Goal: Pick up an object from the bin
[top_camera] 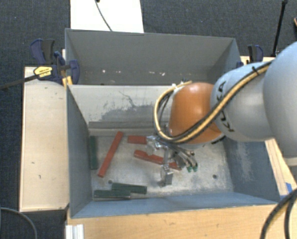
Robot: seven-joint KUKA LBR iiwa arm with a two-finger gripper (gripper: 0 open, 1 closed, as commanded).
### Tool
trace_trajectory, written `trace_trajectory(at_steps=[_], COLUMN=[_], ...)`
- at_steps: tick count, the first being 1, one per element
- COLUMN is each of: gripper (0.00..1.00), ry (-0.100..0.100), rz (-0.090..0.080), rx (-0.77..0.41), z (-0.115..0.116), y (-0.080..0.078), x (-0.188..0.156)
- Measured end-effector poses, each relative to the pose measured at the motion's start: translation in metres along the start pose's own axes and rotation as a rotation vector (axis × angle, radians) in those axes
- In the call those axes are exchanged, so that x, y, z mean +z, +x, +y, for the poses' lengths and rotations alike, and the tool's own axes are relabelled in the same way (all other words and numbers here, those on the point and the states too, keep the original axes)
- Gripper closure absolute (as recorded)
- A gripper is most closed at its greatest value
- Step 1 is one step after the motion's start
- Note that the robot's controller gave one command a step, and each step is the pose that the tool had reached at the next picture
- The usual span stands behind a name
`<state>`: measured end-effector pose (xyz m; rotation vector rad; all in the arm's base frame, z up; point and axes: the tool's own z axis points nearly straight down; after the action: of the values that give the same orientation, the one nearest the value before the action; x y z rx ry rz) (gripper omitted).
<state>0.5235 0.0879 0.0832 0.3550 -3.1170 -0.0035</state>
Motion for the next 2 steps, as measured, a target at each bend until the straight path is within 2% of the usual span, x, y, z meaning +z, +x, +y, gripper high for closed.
trace_trajectory(at_steps=[1,2], gripper=[0.0,1.0], ry=[0.003,0.002], rz=[-0.009,-0.01], rx=[0.019,0.017], z=[-0.0387,-0.0363], y=[-0.0149,-0.0148], x=[0.0133,0.0121])
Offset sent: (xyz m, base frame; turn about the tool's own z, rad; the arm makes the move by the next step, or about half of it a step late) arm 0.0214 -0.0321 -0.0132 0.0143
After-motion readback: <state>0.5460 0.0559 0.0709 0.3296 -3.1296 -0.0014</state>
